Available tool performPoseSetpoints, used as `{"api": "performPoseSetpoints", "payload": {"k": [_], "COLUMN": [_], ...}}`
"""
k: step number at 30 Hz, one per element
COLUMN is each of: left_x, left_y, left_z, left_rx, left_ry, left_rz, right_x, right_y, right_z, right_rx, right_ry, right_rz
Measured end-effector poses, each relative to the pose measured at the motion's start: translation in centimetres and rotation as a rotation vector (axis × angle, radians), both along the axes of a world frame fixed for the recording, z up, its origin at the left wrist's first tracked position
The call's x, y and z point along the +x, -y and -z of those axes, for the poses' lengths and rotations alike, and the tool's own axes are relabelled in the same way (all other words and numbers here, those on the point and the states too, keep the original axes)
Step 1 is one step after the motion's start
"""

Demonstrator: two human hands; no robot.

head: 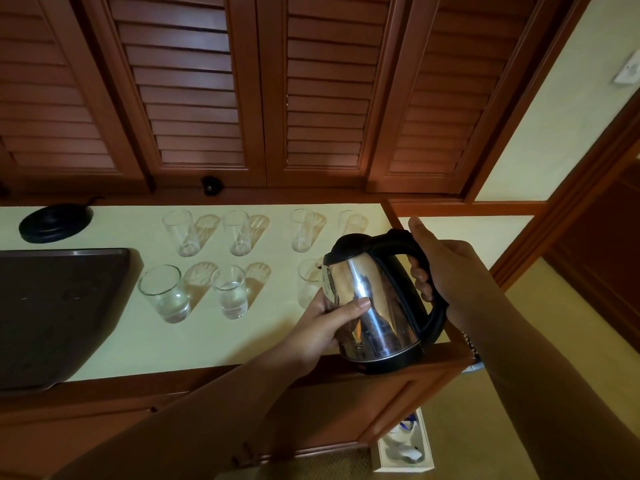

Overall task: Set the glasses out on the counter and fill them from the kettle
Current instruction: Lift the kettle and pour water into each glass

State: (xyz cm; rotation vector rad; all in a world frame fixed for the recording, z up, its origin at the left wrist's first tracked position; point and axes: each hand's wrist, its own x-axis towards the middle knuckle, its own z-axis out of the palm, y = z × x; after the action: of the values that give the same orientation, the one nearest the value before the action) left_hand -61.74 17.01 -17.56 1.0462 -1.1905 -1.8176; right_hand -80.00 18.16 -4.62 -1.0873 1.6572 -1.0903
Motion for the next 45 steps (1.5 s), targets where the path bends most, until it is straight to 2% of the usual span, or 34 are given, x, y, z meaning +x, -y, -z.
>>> {"api": "performPoseSetpoints", "payload": {"k": [29, 40, 45], "left_x": [-0.1, 0.1, 0.4], "left_y": [-0.6, -0.8, -0.6], "left_z": [-0.5, -0.5, -0.5], "left_rx": [0.005, -0.025, -0.096], "left_ry": [0.0, 0.014, 0.023], "left_rz": [0.035, 0.05, 0.029], "right_x": [-0.2, 0.1, 0.2], "right_y": [-0.8, -1.5, -2.4], "right_z": [-0.3, 0.2, 1.1], "right_rx": [-0.012, -0.021, -0.086], "right_ry": [-0.036, -0.006, 0.08], "right_rz": [0.0, 0.059, 0.127]}}
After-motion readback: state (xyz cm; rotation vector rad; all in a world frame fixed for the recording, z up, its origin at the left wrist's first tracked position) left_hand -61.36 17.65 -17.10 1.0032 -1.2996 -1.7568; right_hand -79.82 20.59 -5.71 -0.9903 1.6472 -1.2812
